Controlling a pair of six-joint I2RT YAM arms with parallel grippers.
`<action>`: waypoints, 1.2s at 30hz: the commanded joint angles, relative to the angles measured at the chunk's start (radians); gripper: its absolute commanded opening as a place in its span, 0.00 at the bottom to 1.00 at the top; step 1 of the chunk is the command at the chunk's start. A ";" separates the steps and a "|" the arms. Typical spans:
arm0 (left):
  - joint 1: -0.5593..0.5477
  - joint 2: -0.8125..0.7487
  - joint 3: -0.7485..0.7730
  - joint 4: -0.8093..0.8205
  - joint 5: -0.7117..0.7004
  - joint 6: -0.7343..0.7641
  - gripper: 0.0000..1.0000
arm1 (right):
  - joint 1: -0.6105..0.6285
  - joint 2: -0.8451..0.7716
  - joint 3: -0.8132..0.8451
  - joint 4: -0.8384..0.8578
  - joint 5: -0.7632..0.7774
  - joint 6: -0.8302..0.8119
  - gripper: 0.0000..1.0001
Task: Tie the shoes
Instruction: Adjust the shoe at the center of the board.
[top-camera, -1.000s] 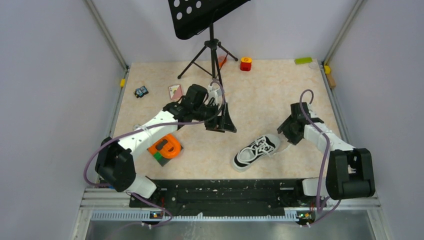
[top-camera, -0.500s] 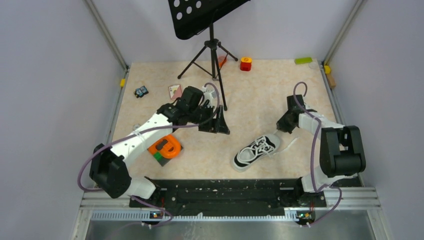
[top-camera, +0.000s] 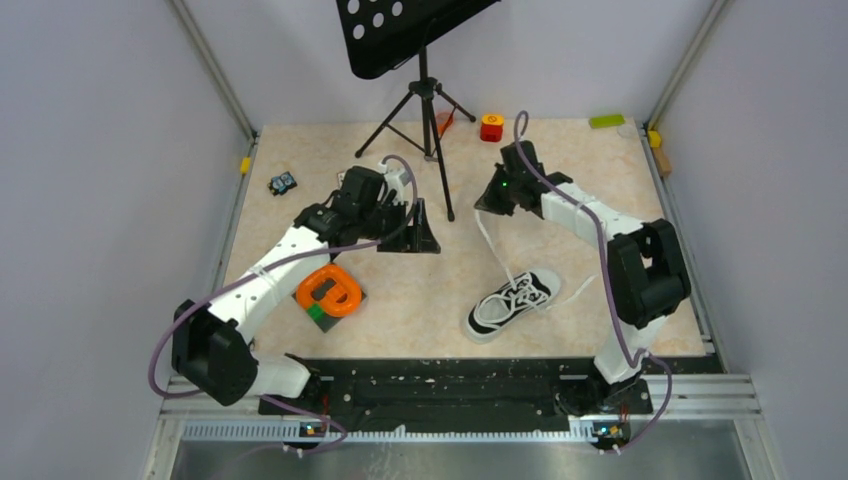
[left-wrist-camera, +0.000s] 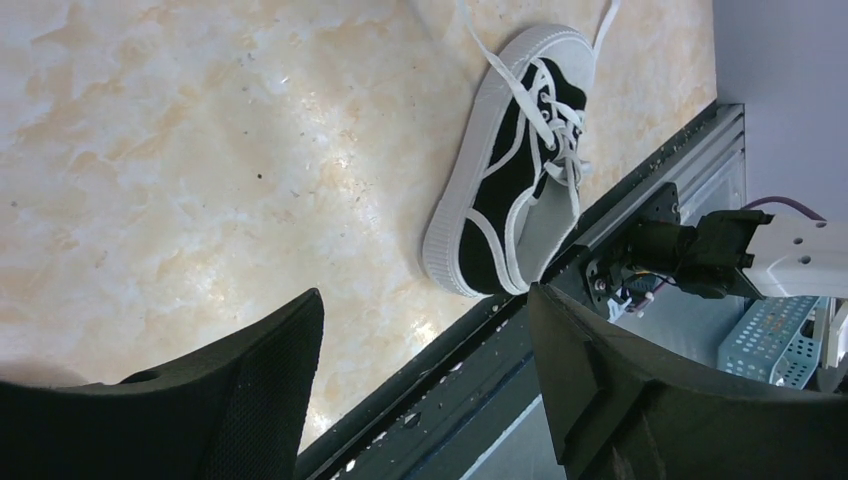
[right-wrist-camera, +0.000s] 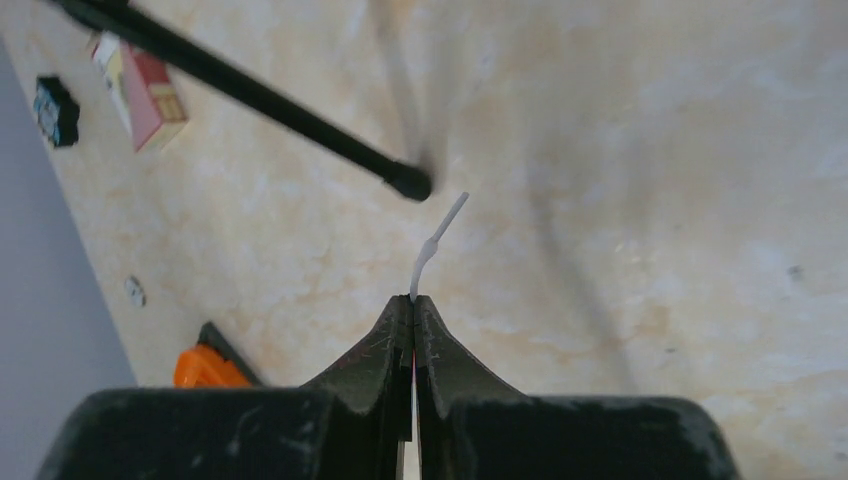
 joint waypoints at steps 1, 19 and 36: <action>0.024 -0.051 -0.040 0.029 0.026 0.013 0.79 | 0.071 -0.002 0.045 -0.014 -0.114 0.054 0.00; -0.283 0.394 0.358 -0.215 -0.017 0.313 0.71 | -0.363 -0.510 -0.195 -0.315 -0.087 -0.191 0.73; -0.376 0.797 0.691 -0.485 -0.019 0.443 0.64 | -0.644 -0.672 -0.254 -0.410 -0.180 -0.285 0.68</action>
